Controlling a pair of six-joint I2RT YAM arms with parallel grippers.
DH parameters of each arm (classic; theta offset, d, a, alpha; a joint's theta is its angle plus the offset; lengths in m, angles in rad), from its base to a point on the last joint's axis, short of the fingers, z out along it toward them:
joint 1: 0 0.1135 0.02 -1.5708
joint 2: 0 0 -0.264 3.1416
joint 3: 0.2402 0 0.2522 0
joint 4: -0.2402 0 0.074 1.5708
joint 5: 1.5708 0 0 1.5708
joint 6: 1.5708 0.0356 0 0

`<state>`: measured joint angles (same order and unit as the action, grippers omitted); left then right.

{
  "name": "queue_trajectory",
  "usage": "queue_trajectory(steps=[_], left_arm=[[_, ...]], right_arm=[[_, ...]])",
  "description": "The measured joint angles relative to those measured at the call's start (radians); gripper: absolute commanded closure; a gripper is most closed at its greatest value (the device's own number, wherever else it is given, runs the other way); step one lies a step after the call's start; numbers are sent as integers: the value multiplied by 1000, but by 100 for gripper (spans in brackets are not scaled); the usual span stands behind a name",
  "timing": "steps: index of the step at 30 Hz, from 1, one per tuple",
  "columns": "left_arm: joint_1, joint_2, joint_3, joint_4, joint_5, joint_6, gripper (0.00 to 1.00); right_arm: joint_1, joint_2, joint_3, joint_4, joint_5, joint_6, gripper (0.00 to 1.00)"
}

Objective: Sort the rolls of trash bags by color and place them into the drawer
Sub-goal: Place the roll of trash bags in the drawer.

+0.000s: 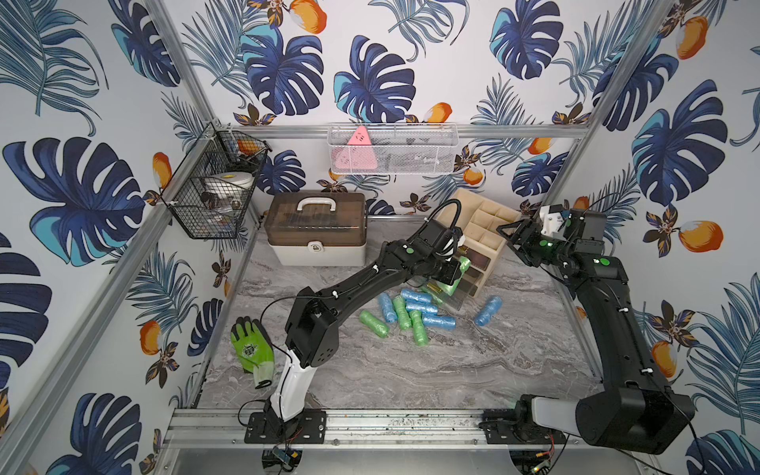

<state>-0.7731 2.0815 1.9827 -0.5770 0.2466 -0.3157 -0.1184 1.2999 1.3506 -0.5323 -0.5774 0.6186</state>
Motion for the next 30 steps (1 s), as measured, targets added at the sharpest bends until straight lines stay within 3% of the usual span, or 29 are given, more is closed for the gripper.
queue_trajectory(steps=[16, 24, 30], left_arm=[[-29, 83, 31, 78, -55, 0, 74], [-36, 112, 42, 76, -56, -1, 51], [-37, 106, 35, 76, -63, -4, 46]], right_arm=[[-6, 13, 2, 3, -34, 14, 31], [-7, 26, 2, 4, -34, 17, 31], [-8, 26, 3, 4, -34, 17, 31]])
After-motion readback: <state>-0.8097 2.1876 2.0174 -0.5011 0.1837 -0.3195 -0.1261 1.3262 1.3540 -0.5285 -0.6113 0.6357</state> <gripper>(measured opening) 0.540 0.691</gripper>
